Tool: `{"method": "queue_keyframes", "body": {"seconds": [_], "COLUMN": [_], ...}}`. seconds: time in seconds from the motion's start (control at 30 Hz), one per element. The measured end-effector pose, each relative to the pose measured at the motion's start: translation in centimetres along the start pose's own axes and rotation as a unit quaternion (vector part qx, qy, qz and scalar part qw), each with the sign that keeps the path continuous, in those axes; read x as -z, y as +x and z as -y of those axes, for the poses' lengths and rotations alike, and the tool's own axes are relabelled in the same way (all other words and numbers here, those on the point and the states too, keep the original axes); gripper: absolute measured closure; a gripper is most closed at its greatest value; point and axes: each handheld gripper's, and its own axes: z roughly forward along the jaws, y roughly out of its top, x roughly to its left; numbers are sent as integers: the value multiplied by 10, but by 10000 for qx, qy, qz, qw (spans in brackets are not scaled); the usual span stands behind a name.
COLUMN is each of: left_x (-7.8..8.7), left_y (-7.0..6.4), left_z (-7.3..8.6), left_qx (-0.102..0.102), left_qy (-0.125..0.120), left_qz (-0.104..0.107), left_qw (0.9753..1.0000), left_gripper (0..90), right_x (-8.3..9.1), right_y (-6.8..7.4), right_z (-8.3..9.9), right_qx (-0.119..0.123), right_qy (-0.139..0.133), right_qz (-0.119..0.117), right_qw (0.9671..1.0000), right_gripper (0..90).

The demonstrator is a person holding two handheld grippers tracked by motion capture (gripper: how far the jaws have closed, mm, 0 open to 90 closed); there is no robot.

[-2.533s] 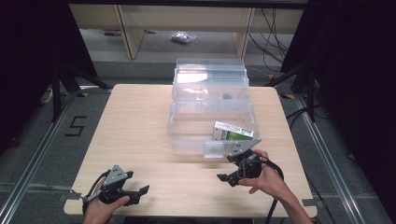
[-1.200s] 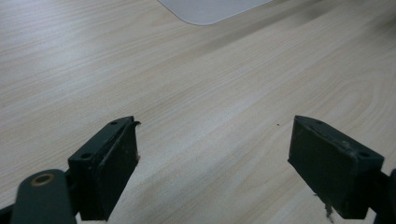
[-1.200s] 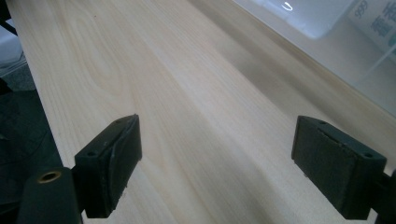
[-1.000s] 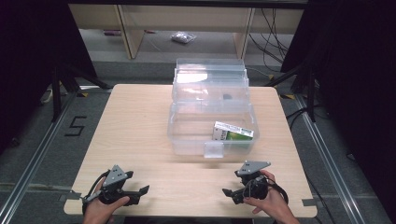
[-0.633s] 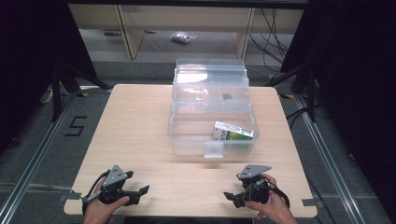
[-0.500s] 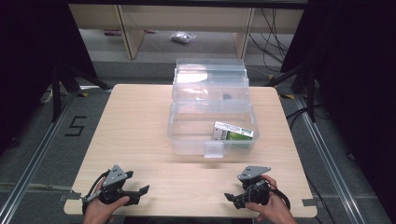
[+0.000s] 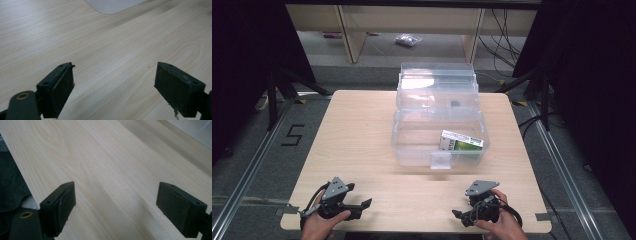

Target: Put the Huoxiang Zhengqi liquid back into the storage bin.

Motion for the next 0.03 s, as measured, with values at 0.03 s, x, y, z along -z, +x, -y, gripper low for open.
{"method": "queue_keyframes", "body": {"seconds": [0.03], "left_x": [0], "left_y": [0], "left_z": [0], "left_qx": [-18], "left_qy": [17], "left_qz": [-3], "left_qw": [10000], "left_gripper": [151], "right_x": [0], "right_y": [0], "right_z": [0], "right_qx": [-15], "right_qy": [8], "right_qz": [32], "right_qw": [10000], "right_gripper": [169]}}
